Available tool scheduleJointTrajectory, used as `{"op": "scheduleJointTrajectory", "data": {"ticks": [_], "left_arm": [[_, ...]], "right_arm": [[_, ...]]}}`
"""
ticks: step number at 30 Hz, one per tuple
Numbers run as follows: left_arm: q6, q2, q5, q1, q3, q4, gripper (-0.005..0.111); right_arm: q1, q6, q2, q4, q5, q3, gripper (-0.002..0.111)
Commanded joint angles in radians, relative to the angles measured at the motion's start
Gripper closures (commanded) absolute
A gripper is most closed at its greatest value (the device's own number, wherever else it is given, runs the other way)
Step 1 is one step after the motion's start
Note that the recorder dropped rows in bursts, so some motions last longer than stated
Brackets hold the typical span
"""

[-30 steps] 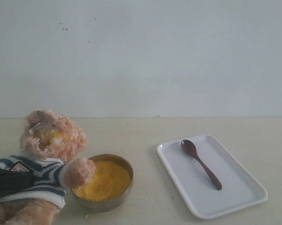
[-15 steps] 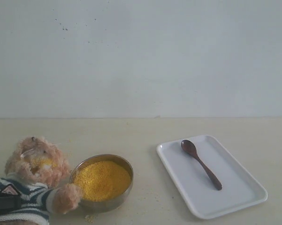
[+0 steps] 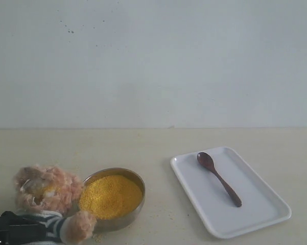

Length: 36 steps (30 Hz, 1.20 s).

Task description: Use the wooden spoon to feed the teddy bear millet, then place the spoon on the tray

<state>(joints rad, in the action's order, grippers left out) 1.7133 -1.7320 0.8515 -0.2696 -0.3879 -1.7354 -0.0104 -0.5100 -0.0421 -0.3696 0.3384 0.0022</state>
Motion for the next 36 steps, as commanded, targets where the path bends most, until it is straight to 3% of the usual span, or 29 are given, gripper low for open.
{"op": "scheduleJointTrajectory", "data": {"ticks": [1,8,11,22,27,31,33,36], "left_arm": [[0.008,-0.022,0.064,0.003,-0.008,-0.009,0.014],[0.008,-0.004,0.089,-0.005,-0.041,-0.009,0.014],[-0.007,0.029,0.06,-0.008,-0.084,0.059,0.016],[-0.321,0.247,-0.091,-0.008,-0.228,0.356,0.016],[-0.38,0.383,-0.219,-0.008,-0.299,0.484,0.016],[-0.38,0.497,-0.387,-0.008,-0.349,0.495,0.016],[-0.39,0.553,-0.479,-0.008,-0.369,0.495,0.023],[-0.445,0.639,-0.556,-0.008,-0.384,0.495,0.055]], "right_arm": [[0.007,0.004,-0.002,-0.009,0.0,-0.002,0.109],[0.007,0.004,-0.002,-0.023,0.0,-0.002,0.109],[0.007,0.004,-0.002,-0.05,0.0,-0.002,0.109],[0.007,0.004,-0.002,-0.174,-0.004,-0.002,0.109],[0.007,0.004,-0.002,-0.196,-0.004,-0.002,0.109],[0.007,0.002,-0.002,-0.219,-0.004,-0.002,0.109],[0.007,0.002,-0.002,-0.219,-0.004,-0.002,0.109],[0.007,0.002,-0.002,-0.219,-0.004,-0.002,0.109]]}}
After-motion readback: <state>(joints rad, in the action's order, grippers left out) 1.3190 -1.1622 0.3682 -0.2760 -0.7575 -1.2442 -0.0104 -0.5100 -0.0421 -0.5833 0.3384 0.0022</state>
